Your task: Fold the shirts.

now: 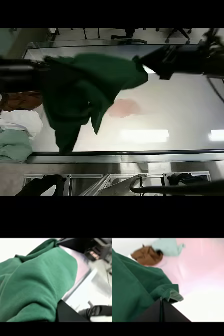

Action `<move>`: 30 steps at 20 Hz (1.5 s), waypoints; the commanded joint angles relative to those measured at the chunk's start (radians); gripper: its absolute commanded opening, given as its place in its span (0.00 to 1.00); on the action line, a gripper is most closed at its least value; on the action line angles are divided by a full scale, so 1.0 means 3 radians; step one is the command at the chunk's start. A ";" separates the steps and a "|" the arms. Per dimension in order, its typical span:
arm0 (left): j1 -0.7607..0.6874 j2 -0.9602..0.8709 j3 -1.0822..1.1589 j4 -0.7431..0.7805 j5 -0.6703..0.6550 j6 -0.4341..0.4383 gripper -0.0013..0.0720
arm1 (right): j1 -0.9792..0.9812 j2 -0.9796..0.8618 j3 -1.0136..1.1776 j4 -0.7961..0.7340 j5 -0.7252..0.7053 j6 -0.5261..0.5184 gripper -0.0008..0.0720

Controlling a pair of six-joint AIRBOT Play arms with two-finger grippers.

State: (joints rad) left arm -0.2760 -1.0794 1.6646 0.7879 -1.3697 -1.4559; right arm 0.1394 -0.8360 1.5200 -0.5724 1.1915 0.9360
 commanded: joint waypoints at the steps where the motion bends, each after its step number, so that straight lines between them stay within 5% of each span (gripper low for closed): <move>1: -0.0003 -0.0423 -0.0609 -0.0005 0.0004 0.0111 0.04 | 0.0008 -0.0249 -0.0664 -0.0053 -0.0033 0.0011 0.04; 6: 0.0019 -0.1165 -0.1422 -0.0004 0.0582 0.0470 0.05 | 0.0004 -0.0753 -0.1401 -0.0081 -0.0375 -0.0118 0.04; 7: 0.0051 -0.1316 -0.1471 0.0000 0.0628 0.0535 0.47 | 0.0003 -0.0858 -0.1424 -0.0137 -0.0401 -0.0117 0.04; 8: 0.0106 -0.1445 -0.1475 0.0010 0.0621 0.0537 0.99 | -0.0003 -0.0954 -0.1424 -0.0187 -0.0407 -0.0116 0.04; 16: 0.1036 -0.1709 -0.1134 0.0020 -0.0298 0.0524 0.96 | -0.0660 -0.0895 -0.1403 -0.0187 -0.0309 -0.0128 0.04; 17: 0.1105 -0.1680 -0.1197 0.0020 -0.0324 0.0524 0.96 | -0.0727 -0.0891 -0.1403 -0.0188 -0.0225 -0.0127 0.17; 18: 0.1156 -0.1619 -0.1331 0.0020 -0.0287 0.0529 0.96 | -0.0763 -0.0891 -0.1404 -0.0189 -0.0130 -0.0125 0.45; 19: 0.1189 -0.1558 -0.1481 0.0022 -0.0252 0.0580 0.96 | -0.0778 -0.0893 -0.1405 -0.0203 -0.0038 -0.0120 0.56; 24: 0.1319 -0.1375 -0.2141 0.0019 0.0365 0.0716 0.96 | -0.0791 -0.0893 -0.1548 -0.0228 0.0075 -0.0099 0.58; 26: 0.1333 -0.1376 -0.2316 -0.0019 0.0649 0.0726 0.96 | -0.0788 -0.0891 -0.1723 -0.0223 0.0084 -0.0062 0.85; 30: 0.1189 -0.1376 -0.2361 -0.0098 0.1254 0.0727 0.96 | -0.0783 -0.0922 -0.2065 0.0081 -0.0024 -0.0200 0.84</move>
State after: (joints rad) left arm 0.1005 -1.4952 0.9798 0.7799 -1.1439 -1.2434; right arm -0.0952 -1.1057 0.9615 -0.6117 1.2022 0.9104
